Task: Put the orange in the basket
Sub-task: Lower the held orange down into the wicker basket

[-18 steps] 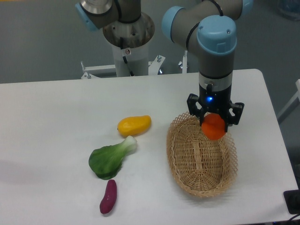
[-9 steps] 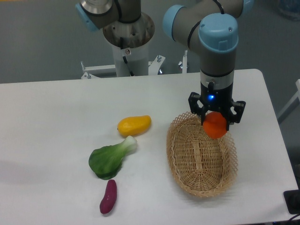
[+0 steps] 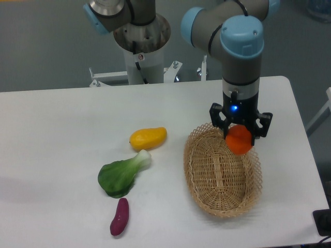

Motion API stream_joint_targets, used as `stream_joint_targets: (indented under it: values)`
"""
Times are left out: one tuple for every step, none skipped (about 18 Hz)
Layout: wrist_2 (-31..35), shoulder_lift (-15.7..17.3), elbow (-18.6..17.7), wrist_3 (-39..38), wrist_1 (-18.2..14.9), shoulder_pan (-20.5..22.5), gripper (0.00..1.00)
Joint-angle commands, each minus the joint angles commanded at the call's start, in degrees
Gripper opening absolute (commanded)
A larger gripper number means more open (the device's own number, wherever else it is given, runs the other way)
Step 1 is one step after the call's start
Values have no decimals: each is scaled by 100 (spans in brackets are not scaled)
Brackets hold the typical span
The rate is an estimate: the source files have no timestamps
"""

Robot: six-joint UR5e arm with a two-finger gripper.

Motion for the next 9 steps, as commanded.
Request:
stream_joint_targets:
  values:
    - [-44, -79, -9, -193, 88, 1, 59]
    - [-149, -228, -9, -490, 280, 18, 59]
    - [-245, -325, -9, -685, 439, 27, 59]
    - [-342, -500, -9, -939, 640, 27, 59]
    - [-378, -624, -9, -1055, 695, 27, 59]
    - [-422, -747, -9, -1099, 704, 18, 59]
    - [-439, -861, -17, -1117, 695, -8, 59]
    - [-440, -906, -26, -1100, 695, -8, 59]
    - [-440, -915, -122, -1048, 704, -8, 59]
